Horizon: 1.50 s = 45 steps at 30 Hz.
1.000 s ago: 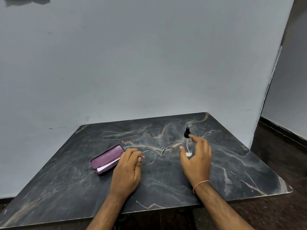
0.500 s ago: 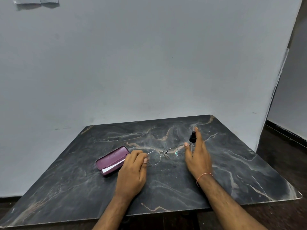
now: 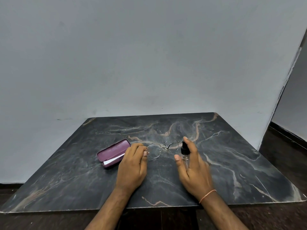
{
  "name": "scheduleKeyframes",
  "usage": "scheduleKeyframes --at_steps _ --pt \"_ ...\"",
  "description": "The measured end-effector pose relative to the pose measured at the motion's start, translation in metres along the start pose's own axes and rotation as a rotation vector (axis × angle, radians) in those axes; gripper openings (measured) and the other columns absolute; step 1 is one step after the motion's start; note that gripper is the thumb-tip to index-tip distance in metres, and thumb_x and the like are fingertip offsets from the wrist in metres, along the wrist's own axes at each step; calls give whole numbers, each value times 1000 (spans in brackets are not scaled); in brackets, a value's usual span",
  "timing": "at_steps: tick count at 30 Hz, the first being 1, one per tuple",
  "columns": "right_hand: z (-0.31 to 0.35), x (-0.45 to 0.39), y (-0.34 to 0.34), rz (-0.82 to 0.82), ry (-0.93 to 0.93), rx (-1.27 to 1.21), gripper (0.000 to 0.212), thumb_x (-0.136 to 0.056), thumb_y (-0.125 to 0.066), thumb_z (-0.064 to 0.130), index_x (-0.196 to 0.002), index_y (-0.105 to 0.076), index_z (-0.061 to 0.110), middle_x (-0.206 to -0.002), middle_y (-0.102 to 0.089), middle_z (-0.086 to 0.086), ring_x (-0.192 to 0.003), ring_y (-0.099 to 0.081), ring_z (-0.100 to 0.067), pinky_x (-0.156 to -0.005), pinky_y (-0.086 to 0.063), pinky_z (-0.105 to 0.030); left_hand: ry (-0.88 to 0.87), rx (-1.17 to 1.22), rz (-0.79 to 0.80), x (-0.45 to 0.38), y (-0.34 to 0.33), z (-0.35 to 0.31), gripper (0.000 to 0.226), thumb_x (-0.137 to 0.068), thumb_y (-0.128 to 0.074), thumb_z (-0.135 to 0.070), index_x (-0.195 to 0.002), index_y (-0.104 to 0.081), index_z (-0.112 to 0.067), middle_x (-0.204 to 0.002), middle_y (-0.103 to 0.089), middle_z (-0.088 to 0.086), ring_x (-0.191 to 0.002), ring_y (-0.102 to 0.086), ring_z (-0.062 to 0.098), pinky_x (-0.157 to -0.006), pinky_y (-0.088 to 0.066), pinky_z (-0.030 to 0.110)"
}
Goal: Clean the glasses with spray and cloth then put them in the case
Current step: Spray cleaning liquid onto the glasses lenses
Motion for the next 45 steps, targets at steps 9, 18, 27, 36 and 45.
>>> scheduleKeyframes --at_steps 9,18,27,36,45 --pt "7 2 -3 6 9 24 64 -106 -44 61 -162 -14 61 -137 -54 20 -67 -69 -14 -54 -47 -28 24 15 -21 0 2 3 23 -117 -38 -35 -108 -58 -27 -113 -56 -18 -100 -56 13 -85 -49 30" --pt "-4 3 -6 19 -51 21 53 -103 -52 49 -154 -38 47 -134 -72 6 -111 -64 -11 -70 -56 -28 31 17 -14 -1 2 1 21 -116 -40 -32 -106 -58 -27 -110 -56 -17 -98 -56 14 -82 -48 31" --pt "6 4 -5 54 4 -32 59 -103 -55 48 -159 -36 49 -134 -72 8 -93 -69 -11 -65 -59 -29 42 12 -12 -2 3 0 23 -116 -41 -30 -108 -62 -23 -112 -58 -15 -99 -56 13 -84 -49 32" --pt "21 15 -15 111 -58 -162 73 -101 -58 52 -166 -25 52 -75 -58 35 -60 -60 -3 -55 -38 -6 39 6 -18 -1 3 -1 22 -116 -41 -34 -108 -60 -26 -111 -57 -16 -97 -56 13 -81 -51 34" --pt "46 21 -37 125 -38 -108 65 -101 -58 49 -160 -33 59 -139 -52 38 -97 -47 39 -83 -38 7 30 10 -22 -1 3 0 22 -117 -39 -36 -111 -59 -28 -114 -57 -16 -98 -56 12 -82 -53 36"
Point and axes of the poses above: each hand's wrist, its own x-axis away from the middle knuckle, its own y-axis out of the back of the hand, z = x × y, the point moved 9 cm from there along -x, towards the middle knuckle
